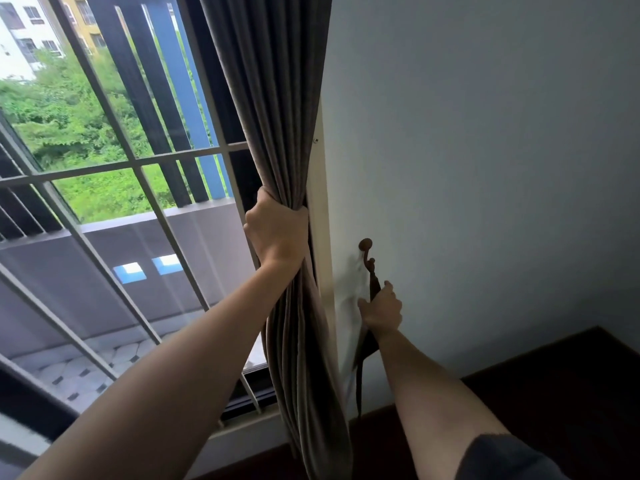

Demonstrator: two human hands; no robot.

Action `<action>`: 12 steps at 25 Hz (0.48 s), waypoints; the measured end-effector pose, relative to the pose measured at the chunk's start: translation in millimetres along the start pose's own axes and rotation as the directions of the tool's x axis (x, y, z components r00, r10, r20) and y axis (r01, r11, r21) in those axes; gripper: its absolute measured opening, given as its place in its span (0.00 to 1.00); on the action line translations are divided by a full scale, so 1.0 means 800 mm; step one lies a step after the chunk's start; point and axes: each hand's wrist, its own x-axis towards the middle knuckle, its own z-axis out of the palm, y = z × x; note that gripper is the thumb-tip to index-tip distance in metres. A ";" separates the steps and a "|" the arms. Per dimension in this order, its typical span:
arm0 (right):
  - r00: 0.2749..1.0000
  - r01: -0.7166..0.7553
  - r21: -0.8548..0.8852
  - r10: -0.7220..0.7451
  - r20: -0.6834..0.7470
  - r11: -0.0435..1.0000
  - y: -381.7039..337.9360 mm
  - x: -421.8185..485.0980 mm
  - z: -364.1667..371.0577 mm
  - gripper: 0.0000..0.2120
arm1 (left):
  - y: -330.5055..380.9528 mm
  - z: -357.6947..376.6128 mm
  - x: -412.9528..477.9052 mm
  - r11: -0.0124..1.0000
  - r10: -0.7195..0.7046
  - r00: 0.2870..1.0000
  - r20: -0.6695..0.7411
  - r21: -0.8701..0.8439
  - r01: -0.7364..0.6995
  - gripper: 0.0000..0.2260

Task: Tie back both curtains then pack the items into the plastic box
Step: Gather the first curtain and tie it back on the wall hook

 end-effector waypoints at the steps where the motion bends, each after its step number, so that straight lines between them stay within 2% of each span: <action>1: 1.000 0.003 -0.071 -0.002 0.023 0.997 0.002 0.004 0.003 0.24 | 0.000 -0.001 0.000 1.000 -0.002 1.000 -0.003 0.002 0.002 0.10; 3: 0.999 0.049 -0.144 -0.048 0.011 0.988 0.004 0.003 0.004 0.12 | 0.000 -0.001 0.003 1.000 -0.007 1.000 -0.007 0.001 0.007 0.10; 4: 0.997 0.081 -0.093 -0.081 0.001 0.992 0.006 -0.003 0.004 0.10 | -0.001 -0.001 0.004 1.000 -0.007 1.000 -0.008 -0.003 0.007 0.10; 6: 0.991 0.130 0.145 -0.134 0.016 0.981 0.011 -0.022 0.002 0.10 | -0.001 0.001 0.004 1.000 0.005 1.000 0.002 -0.021 -0.005 0.09; 8: 0.981 0.124 0.333 -0.166 0.101 0.935 0.015 -0.041 -0.005 0.11 | 0.001 0.003 0.003 0.999 0.013 1.000 0.018 -0.038 -0.013 0.08; 12: 0.943 0.092 0.391 -0.206 0.260 0.916 0.027 -0.074 -0.041 0.14 | 0.004 0.002 0.001 0.999 -0.001 0.999 0.039 -0.052 0.003 0.09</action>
